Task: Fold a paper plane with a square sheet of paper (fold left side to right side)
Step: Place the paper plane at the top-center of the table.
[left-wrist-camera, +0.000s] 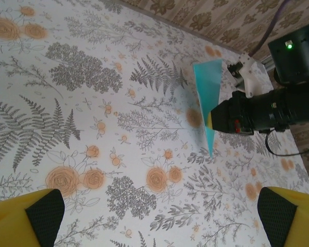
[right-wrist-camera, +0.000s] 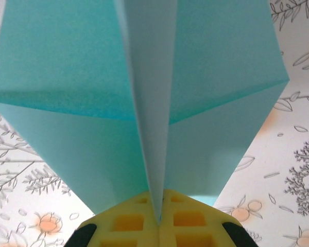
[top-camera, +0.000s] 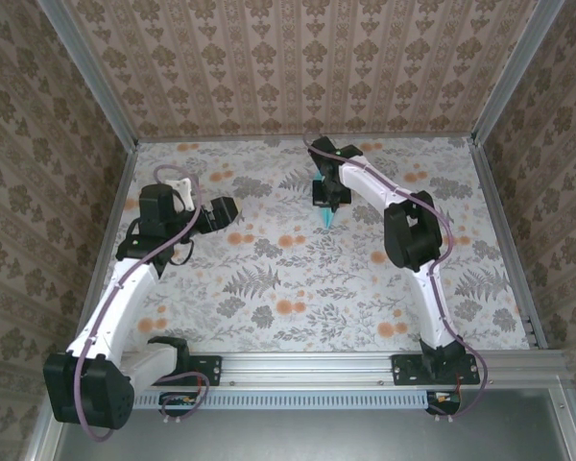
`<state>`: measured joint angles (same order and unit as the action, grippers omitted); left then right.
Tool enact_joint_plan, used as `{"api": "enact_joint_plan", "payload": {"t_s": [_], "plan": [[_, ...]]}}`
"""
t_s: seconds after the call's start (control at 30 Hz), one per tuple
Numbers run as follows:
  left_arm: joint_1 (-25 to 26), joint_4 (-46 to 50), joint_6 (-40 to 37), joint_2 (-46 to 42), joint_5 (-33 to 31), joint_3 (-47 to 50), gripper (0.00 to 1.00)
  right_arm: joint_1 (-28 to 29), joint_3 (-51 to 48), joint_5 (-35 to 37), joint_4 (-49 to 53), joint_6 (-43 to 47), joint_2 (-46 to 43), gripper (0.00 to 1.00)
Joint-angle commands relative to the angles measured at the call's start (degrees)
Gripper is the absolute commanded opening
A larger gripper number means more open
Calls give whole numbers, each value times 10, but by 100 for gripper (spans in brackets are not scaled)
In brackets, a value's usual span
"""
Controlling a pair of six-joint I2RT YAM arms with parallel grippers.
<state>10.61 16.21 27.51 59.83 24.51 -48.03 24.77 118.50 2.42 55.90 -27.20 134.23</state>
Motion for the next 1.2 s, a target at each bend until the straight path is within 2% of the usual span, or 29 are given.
{"api": "enact_joint_plan", "payload": {"t_s": [0.0, 0.57, 1.17], "plan": [[-5, 27, -20, -5, 0, -5, 100, 5, 40, 8, 62, 17, 30, 8], [-5, 46, -21, 2, 7, -16, 100, 10, 41, -1, 68, 28, 52, 24], [-9, 66, -10, 11, 19, -38, 100, 22, 16, 21, 61, 2, -16, 39]]}}
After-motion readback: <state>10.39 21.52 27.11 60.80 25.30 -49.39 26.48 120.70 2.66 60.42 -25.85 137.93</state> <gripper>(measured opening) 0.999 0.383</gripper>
